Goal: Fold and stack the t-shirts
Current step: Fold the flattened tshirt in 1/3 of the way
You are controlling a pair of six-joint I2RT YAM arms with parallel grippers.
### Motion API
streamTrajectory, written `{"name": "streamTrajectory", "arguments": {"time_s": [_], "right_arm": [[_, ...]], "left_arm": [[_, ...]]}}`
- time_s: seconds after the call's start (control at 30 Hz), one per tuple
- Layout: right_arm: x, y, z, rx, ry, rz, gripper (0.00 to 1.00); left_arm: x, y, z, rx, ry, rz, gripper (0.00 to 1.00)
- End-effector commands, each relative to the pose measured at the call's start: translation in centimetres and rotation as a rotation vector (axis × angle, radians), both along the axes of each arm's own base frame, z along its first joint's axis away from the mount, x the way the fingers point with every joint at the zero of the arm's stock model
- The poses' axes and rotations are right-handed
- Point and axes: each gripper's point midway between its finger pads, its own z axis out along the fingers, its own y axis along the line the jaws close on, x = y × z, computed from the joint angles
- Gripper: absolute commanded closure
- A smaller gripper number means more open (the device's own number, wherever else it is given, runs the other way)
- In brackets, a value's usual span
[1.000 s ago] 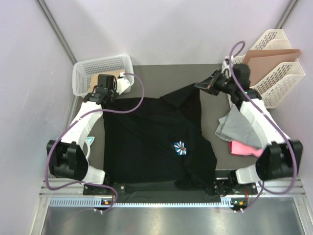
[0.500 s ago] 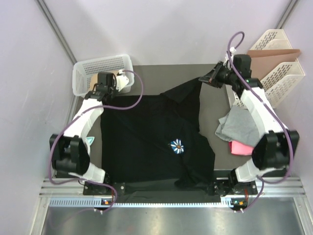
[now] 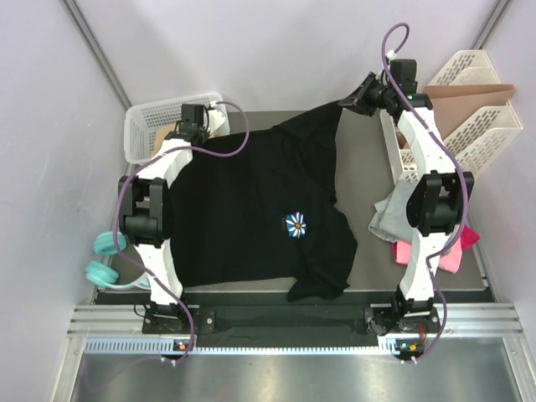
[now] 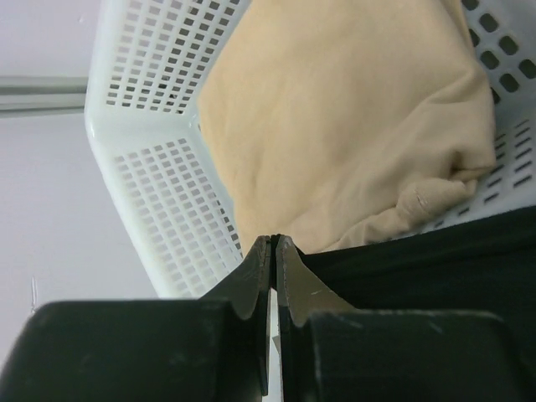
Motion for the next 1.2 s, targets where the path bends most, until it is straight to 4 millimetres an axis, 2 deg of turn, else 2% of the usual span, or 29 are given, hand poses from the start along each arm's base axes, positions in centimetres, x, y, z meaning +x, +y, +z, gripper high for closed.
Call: {"name": "streamTrajectory", "arguments": {"time_s": [0.0,0.03,0.07,0.1,0.17,0.2,0.23,0.27,0.3,0.33,0.37,0.4,0.47,0.53,0.57,0.6,0.63,0.67,0.7,0.77,0.8,0.87,0.9,0.93,1.0,1.03,1.07,1.13,1.17], "right_arm": [[0.1,-0.6,1.4,-0.035,-0.039,-0.010,1.00],[-0.5,-0.4,0.6,-0.053,-0.021,-0.005,1.00],[-1.2,-0.4,1.3,-0.081,-0.041,0.003,1.00],[-2.0,-0.1,0.5,-0.102,-0.018,0.007,1.00],[-3.5,0.3,1.6,-0.133,-0.044,0.023,1.00],[-4.4,0.8,0.3,-0.155,-0.015,0.030,1.00],[-5.2,1.1,0.4,-0.177,-0.022,0.038,1.00],[-6.2,1.0,1.4,-0.190,-0.042,0.031,1.00],[-7.2,1.5,0.1,-0.212,-0.014,0.037,1.00],[-7.9,1.6,0.0,-0.232,-0.015,0.039,1.00],[-9.2,1.5,1.2,-0.238,-0.040,0.035,1.00],[-10.2,2.1,0.0,-0.246,-0.025,0.049,1.00],[-12.2,2.7,1.1,-0.240,-0.051,0.059,1.00],[-14.2,3.6,-0.2,-0.251,-0.022,0.079,1.00],[-15.4,3.8,0.6,-0.246,-0.044,0.087,1.00],[-16.8,4.4,-1.0,-0.260,-0.010,0.103,1.00],[-17.7,4.6,-1.5,-0.257,0.002,0.106,1.00],[-19.0,4.5,-1.0,-0.250,-0.011,0.103,1.00],[-20.4,4.6,-3.5,-0.263,0.038,0.111,1.00],[-22.7,4.5,-4.4,-0.258,0.056,0.106,1.00],[-24.5,4.3,-7.7,-0.295,0.120,0.113,1.00],[-27.0,4.3,-9.2,-0.294,0.156,0.111,1.00],[-28.5,3.6,-12.0,-0.318,0.216,0.108,0.98],[-29.4,3.7,-12.8,-0.316,0.237,0.110,0.90],[-31.1,3.8,-14.2,-0.313,0.274,0.148,0.61],[-31.4,4.0,-14.1,-0.324,0.274,0.172,0.38],[-31.3,3.9,-13.9,-0.339,0.284,0.178,0.30],[-29.7,4.1,-10.7,-0.351,0.209,0.170,0.21],[-28.8,4.4,-9.7,-0.355,0.184,0.170,0.21]], "left_arm": [[2.1,2.5,3.0,0.016,-0.130,0.089,1.00],[1.8,2.6,2.9,0.012,-0.130,0.090,1.00],[1.2,2.6,2.0,0.015,-0.112,0.083,1.00],[1.0,2.7,3.1,0.015,-0.149,0.082,1.00],[-0.3,3.1,2.2,0.038,-0.123,0.073,1.00],[-0.8,3.1,3.6,0.034,-0.157,0.066,1.00],[-1.3,3.2,3.7,0.033,-0.160,0.060,1.00],[-2.3,3.4,2.8,0.045,-0.134,0.051,1.00],[-3.1,3.5,4.0,0.044,-0.160,0.051,1.00],[-3.7,3.3,3.8,0.037,-0.149,0.036,1.00],[-4.9,3.2,2.7,0.039,-0.115,0.026,1.00],[-5.6,3.2,3.6,0.033,-0.134,0.020,1.00],[-7.5,2.8,1.7,0.019,-0.078,-0.004,1.00],[-8.9,2.7,1.8,0.011,-0.080,-0.011,1.00],[-10.1,2.5,0.2,-0.001,-0.043,-0.018,1.00],[-10.8,2.4,0.2,-0.008,-0.042,-0.023,1.00],[-11.5,2.4,-0.4,-0.016,-0.028,-0.023,1.00],[-13.0,2.1,-2.3,-0.038,0.026,-0.024,1.00],[-13.7,2.0,-2.5,-0.048,0.030,-0.029,1.00],[-16.2,1.8,-5.3,-0.068,0.102,-0.027,1.00],[-17.2,1.6,-5.8,-0.082,0.118,-0.040,1.00],[-19.5,1.6,-8.2,-0.081,0.177,-0.046,1.00],[-20.0,1.7,-8.4,-0.080,0.177,-0.039,1.00],[-20.5,1.8,-8.6,-0.080,0.182,-0.034,1.00],[-21.4,1.7,-8.8,-0.086,0.196,-0.038,0.96],[-21.7,1.6,-8.5,-0.099,0.208,-0.037,0.75],[-21.7,1.4,-7.8,-0.109,0.205,-0.038,0.63],[-21.3,0.8,-5.8,-0.139,0.192,-0.049,0.38],[-20.8,0.7,-4.4,-0.148,0.156,-0.051,0.33]]}}
